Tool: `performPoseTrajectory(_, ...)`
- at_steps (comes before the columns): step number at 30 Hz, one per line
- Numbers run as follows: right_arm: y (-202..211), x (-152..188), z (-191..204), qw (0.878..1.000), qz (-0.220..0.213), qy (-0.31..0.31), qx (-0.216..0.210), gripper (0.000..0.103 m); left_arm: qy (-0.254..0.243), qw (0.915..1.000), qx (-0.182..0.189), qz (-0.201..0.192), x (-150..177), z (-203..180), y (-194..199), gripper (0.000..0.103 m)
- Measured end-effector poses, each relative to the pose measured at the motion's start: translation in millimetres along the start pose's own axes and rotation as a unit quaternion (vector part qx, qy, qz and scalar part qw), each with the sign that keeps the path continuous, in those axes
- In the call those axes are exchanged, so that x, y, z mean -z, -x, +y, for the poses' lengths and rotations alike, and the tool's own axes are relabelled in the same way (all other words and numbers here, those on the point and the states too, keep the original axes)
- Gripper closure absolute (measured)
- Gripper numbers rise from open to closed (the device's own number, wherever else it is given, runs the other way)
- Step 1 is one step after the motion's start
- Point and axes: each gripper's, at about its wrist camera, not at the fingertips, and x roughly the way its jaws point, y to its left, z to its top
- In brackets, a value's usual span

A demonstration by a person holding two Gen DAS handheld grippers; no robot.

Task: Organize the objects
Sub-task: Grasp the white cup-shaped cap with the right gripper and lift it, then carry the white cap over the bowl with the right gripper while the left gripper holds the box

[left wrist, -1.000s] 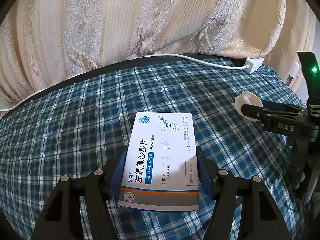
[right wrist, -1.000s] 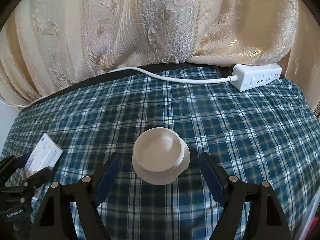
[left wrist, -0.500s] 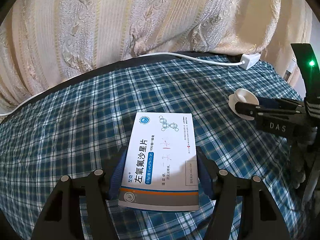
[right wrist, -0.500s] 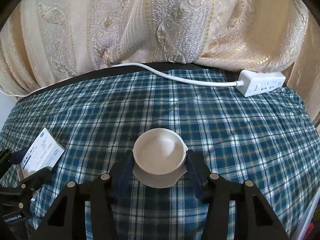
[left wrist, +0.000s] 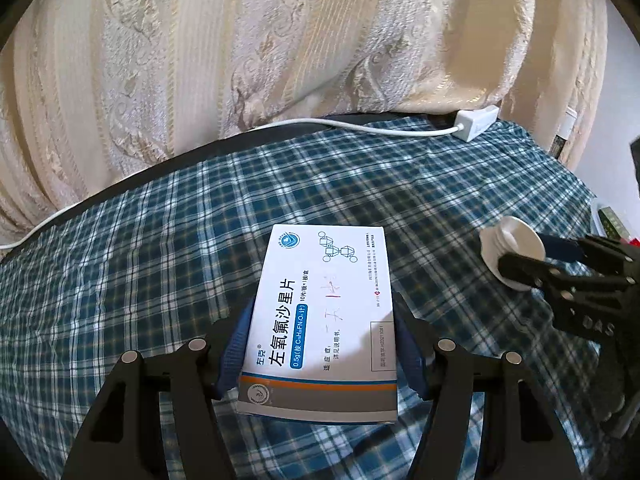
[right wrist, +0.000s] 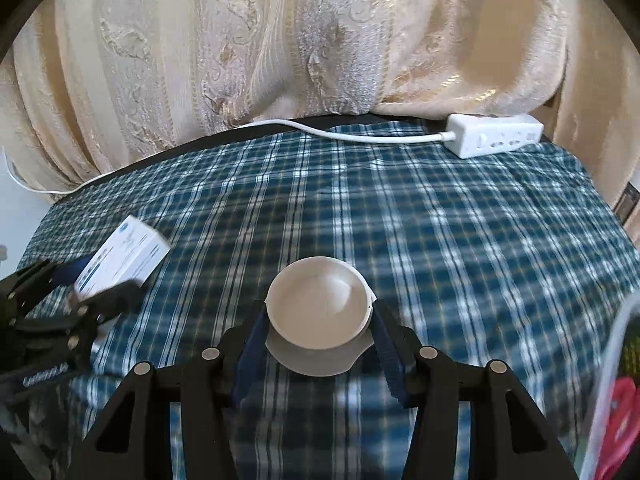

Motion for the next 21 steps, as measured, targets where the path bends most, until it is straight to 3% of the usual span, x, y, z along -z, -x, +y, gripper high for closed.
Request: performPoseTrajectory(21,88,54,-44,0.997,-0.048,-0.06,-0.002,0.048,-0.045,0.9985,0.021,-0.022,5,-58,24,0.038)
